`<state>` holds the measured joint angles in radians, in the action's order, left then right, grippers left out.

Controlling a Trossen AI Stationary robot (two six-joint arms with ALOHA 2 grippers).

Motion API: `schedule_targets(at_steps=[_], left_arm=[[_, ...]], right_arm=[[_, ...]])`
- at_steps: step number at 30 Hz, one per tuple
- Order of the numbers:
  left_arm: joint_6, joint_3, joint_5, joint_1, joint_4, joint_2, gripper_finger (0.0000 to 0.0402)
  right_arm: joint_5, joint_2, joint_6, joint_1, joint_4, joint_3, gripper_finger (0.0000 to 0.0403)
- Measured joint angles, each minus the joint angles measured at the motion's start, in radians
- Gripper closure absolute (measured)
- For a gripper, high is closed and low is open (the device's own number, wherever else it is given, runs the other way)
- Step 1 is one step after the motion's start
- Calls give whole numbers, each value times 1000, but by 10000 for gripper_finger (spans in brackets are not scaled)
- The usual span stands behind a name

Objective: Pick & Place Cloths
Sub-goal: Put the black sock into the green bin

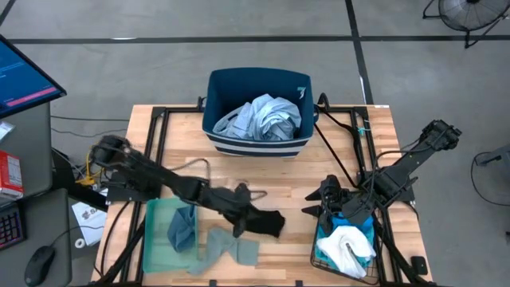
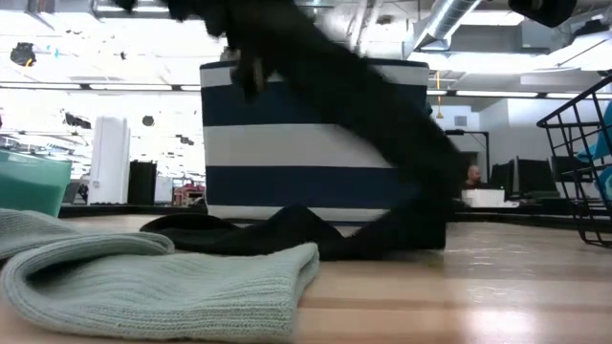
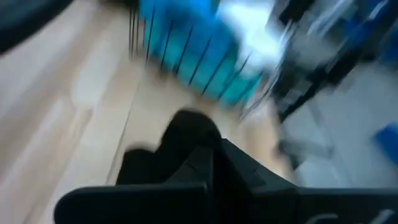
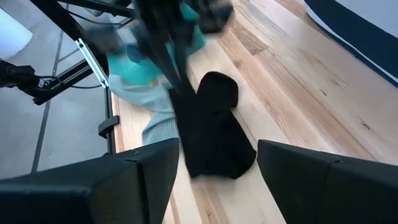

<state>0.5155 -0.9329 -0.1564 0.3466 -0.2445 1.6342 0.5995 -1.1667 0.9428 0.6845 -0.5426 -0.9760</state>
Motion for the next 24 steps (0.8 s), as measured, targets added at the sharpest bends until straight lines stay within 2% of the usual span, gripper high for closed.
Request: schedule_targets(at_steps=[7, 14, 16, 19, 24], left_arm=[[21, 0, -100, 0, -2, -360, 401], [17, 0, -110, 12, -6, -653, 401], [20, 0, -84, 30, -7, -717, 401], [36, 0, 20, 74, -8, -795, 401], [283, 0, 134, 152, 15, -903, 401]], right_arm=[[2, 0, 0, 0, 0, 0, 189], [3, 0, 0, 0, -4, 0, 189], [3, 0, 0, 0, -4, 0, 189], [3, 0, 0, 0, -4, 0, 189], [3, 0, 0, 0, -4, 0, 189]])
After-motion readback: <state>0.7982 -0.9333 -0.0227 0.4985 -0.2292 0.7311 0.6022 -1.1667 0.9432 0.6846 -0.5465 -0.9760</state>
